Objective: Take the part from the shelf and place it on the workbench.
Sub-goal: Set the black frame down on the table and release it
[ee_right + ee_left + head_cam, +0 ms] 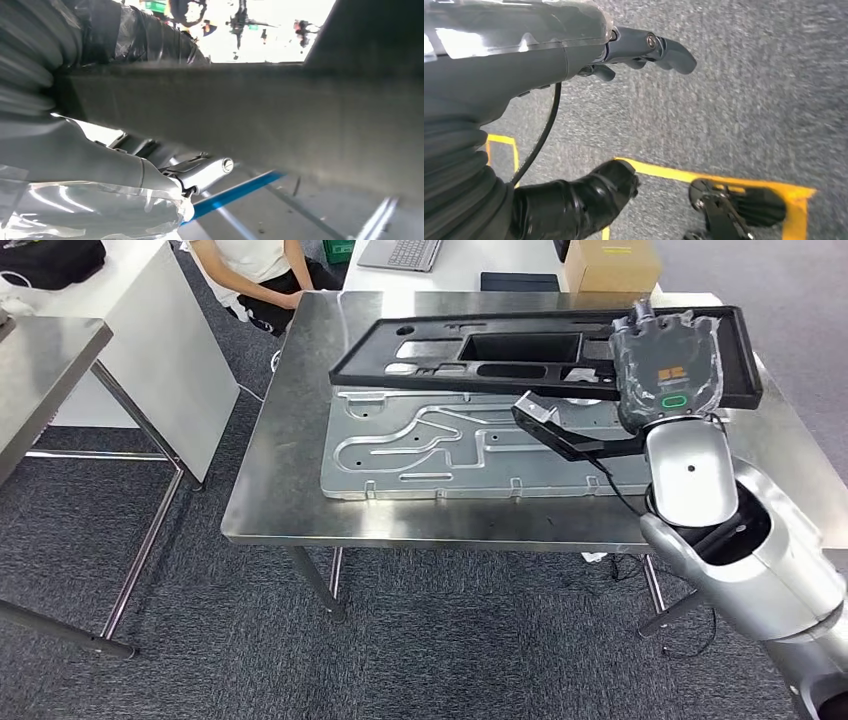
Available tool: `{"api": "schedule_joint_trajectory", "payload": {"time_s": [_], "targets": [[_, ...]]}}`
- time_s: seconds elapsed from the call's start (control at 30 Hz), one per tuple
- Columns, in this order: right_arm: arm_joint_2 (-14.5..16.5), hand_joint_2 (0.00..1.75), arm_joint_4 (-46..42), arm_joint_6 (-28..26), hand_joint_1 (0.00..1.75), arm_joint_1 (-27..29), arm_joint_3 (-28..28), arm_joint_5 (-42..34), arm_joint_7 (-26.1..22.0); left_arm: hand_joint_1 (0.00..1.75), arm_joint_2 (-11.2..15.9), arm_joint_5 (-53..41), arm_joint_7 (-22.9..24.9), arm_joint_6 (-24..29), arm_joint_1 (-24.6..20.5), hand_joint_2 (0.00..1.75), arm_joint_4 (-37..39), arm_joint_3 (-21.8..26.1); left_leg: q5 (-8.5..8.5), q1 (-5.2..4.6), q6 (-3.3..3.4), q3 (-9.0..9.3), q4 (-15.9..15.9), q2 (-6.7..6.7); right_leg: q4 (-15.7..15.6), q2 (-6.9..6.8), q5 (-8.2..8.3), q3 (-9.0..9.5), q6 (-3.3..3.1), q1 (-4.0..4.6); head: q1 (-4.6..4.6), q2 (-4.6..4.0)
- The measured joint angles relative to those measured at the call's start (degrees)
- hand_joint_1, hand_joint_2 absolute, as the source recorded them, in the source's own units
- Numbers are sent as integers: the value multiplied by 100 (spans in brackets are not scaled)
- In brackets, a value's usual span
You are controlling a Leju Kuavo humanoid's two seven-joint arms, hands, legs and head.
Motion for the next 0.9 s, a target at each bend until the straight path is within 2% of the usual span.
{"api": "schedule_joint_trajectory", "payload": {"time_s": [0.07, 0.13, 0.17, 0.2, 0.23, 0.3, 0.33, 0.37, 0.4, 0.5, 0.53, 0.57, 0.63, 0.67, 0.7, 0.73, 0.8, 0.83, 0.87, 0.9], "targets": [[70, 175, 132, -96, 175, 18, 17, 48, -62, 0, -1, -4, 5, -3, 5, 175, 0, -1, 22, 37, 48, 98, -104, 8, 376, -15, -192, -178, 35, 12, 12, 0], [142, 175, 279, -171, 175, 38, 34, 78, -91, 0, -1, -10, 8, -4, -3, 175, 0, -1, -2, 34, 81, 127, -113, 8, 1084, -22, -472, -585, 61, 3, 19, -1], [175, 175, 342, -188, 175, 52, 46, 87, -96, 0, -1, -11, 8, -4, -6, 175, 0, -1, -23, 36, 81, 135, -105, 4, 1361, -24, -529, -771, 76, -9, 19, -1], [204, 175, 397, -196, 175, 66, 62, 96, -106, 0, -1, -12, 8, -3, -4, 175, 0, -1, -50, 41, 72, 149, -89, 0, 1464, -27, -478, -874, 91, -27, 20, -1], [231, 175, 445, -199, 175, 75, 79, 108, -120, 0, -1, -12, 8, -2, 2, 175, 0, -1, -86, 50, 54, 168, -63, -6, 1340, -31, -309, -861, 109, -47, 20, -1], [291, 175, 531, -207, 175, 77, 104, 133, -146, 0, 0, -13, 8, 1, 14, 175, 1, -1, -188, 69, -6, 196, 30, -17, 682, -51, 123, -605, 140, -82, 23, -1], [329, 175, 572, -214, 175, 68, 113, 143, -154, 0, 2, -14, 8, 3, 12, 175, 1, -1, -242, 65, -44, 187, 97, -22, 374, -58, 244, -472, 135, -87, 26, -1], [370, 175, 607, -221, 175, 62, 120, 149, -156, 0, 3, -15, 8, 5, 9, 175, 2, -1, -279, 57, -77, 168, 145, -25, 195, -63, 282, -395, 115, -84, 24, -1], [409, 175, 639, -228, 175, 55, 128, 155, -158, 0, 4, -15, 9, 6, 9, 175, 2, -2, -303, 47, -104, 150, 169, -26, 138, -59, 249, -369, 81, -72, 22, -1], [514, 175, 718, -235, 175, 45, 155, 169, -170, 0, -7, -16, 13, 3, 9, 175, 2, -3, -369, 56, -174, 137, 213, -12, 101, -38, 226, -337, -38, -62, 8, -1], [548, 175, 744, -235, 175, 38, 163, 175, -177, 0, -11, -16, 13, 2, 5, 175, 2, -4, -445, 65, -203, 84, 346, -6, 85, -39, 219, -311, -70, -68, -3, -1], [583, 175, 772, -236, 175, 29, 171, 184, -182, 0, -13, -15, 13, -1, 0, 175, 2, -5, -563, 72, -230, -37, 596, -3, 73, -43, 207, -278, -99, -71, -12, -1], [647, 175, 833, -237, 175, 13, 186, 204, -186, 0, -15, -10, 13, -8, 3, 175, 2, -7, -810, 79, -269, -433, 1324, 1, 67, -45, 172, -227, -141, -58, -27, -1], [681, 175, 865, -237, 175, 9, 200, 213, -189, 0, -15, -5, 14, -11, 10, 175, 2, -8, -860, 79, -274, -626, 1620, 1, 68, -39, 152, -202, -154, -48, -27, -1], [711, 175, 893, -238, 175, 9, 217, 218, -193, 0, -17, 0, 16, -13, 20, 175, 2, -8, -805, 79, -265, -738, 1730, 1, 68, -31, 129, -172, -161, -36, -28, -1], [738, 175, 919, -238, 175, 10, 235, 220, -198, 0, -19, 5, 18, -13, 26, 175, 2, -9, -652, 76, -243, -750, 1630, 0, 68, -22, 105, -138, -162, -23, -27, -1], [785, 175, 961, -242, 175, 7, 259, 227, -205, 0, -19, 12, 20, -13, 31, 175, 3, -8, -201, 53, -157, -500, 918, -4, 61, -12, 56, -61, -160, -1, -24, -1], [804, 175, 980, -247, 175, -2, 264, 231, -206, 0, -16, 15, 22, -13, 28, 175, 3, -8, -56, 33, -111, -343, 558, -3, 54, -8, 35, -35, -153, 11, -20, -1], [826, 175, 1001, -253, 175, -14, 268, 233, -207, 0, -14, 17, 25, -13, 22, 175, 4, -8, 19, 10, -73, -228, 305, -2, 42, -4, 22, -20, -135, 13, -18, -1], [845, 175, 1023, -260, 175, -26, 273, 234, -211, 0, -11, 19, 30, -13, 17, 175, 4, -9, 20, -12, -46, -170, 182, -1, 29, 0, 14, -14, -112, 10, -14, -1]]}}
